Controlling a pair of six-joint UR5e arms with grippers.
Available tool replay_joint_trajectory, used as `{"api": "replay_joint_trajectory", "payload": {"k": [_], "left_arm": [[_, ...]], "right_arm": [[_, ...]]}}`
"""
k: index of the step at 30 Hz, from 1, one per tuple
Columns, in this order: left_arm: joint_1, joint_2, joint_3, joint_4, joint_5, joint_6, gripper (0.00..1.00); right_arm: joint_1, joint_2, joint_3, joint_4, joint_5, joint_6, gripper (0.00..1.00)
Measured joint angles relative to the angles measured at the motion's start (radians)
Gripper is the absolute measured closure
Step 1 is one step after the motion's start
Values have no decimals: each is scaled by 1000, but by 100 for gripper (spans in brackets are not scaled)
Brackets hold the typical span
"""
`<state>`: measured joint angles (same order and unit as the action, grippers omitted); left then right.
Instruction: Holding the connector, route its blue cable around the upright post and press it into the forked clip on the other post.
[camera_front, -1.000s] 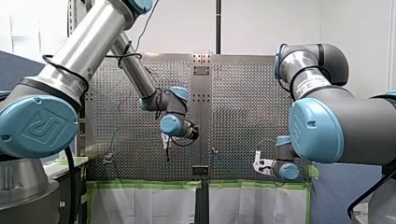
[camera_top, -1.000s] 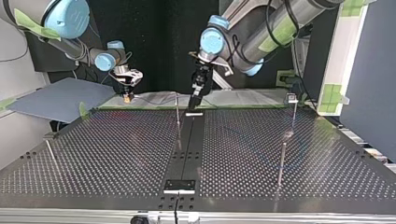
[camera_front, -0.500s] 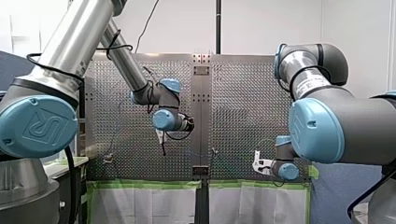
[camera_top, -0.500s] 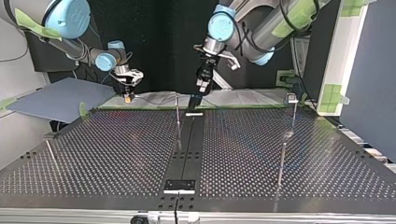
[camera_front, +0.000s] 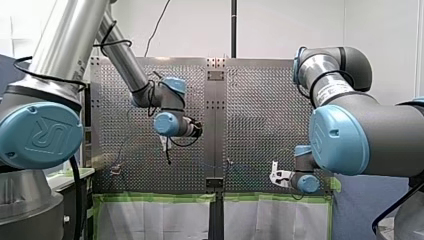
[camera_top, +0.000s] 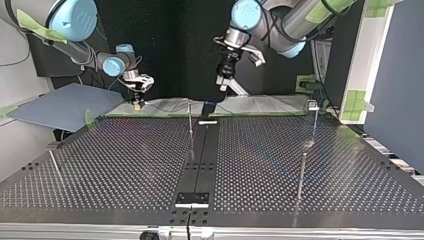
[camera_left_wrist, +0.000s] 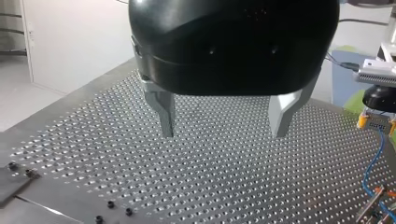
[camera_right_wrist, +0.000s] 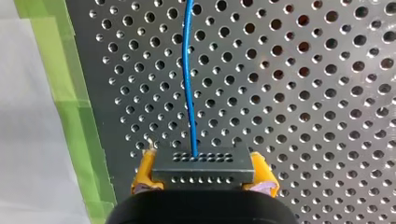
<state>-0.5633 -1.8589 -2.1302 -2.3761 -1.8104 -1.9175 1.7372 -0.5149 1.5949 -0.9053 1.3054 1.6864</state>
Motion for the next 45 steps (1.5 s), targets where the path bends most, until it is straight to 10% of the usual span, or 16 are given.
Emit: {"api": "replay_joint_trajectory", "payload": {"k": [8,25,36,45], "left_arm": [[-1,68,-68,14,-23,-4,0],[13,213,-214,120,-19,-64,0],[21,297,-292,133,-23,-47,0],[28,256,-299,141,-61,11,0]], "right_arm": [[-10,-8,-4,40,49,-33,100],[-12,-106,-4,117,101,-43,100],[3,-197,-3,204,114,-28,100],[20,-269,-3,275,127,9,100]]}}
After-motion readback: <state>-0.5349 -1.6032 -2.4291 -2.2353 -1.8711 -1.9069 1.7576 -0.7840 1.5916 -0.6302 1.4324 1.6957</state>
